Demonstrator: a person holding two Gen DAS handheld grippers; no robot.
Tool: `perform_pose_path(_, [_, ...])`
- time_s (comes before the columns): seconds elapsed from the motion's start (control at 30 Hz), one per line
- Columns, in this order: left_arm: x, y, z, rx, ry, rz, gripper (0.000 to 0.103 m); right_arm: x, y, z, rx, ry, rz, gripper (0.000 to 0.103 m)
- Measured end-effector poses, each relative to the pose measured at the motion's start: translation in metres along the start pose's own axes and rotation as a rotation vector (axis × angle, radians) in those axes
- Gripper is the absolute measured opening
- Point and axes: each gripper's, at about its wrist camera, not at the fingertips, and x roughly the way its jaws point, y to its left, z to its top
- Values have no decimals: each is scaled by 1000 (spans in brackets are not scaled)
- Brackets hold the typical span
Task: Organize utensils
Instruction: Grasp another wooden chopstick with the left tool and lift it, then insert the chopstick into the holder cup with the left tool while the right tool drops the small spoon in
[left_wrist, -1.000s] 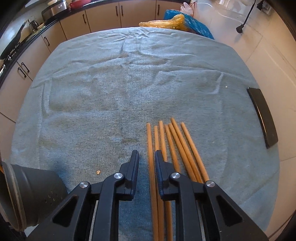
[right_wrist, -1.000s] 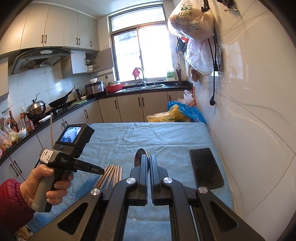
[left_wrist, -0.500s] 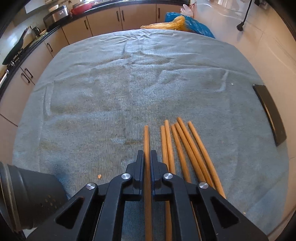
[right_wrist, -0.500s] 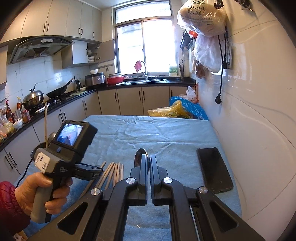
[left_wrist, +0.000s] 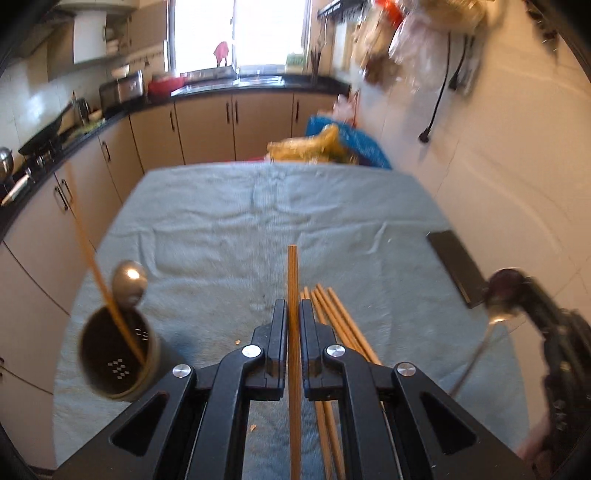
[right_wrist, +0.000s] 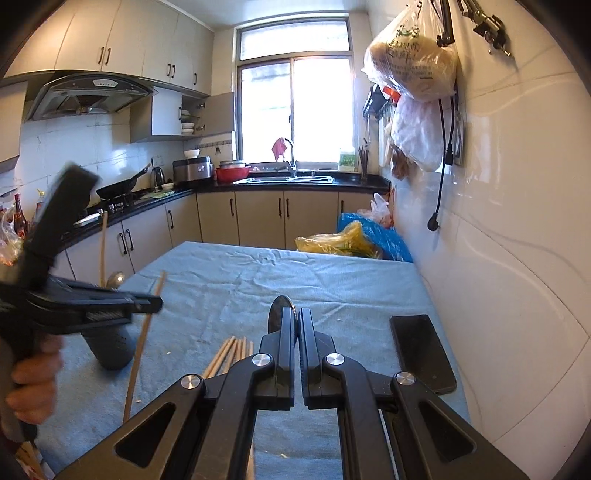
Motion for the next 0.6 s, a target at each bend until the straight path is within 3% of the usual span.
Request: perform_pose_path(0.6, [-88, 24, -1, -7, -132, -35, 6, -14, 46, 15, -63, -41, 21, 3])
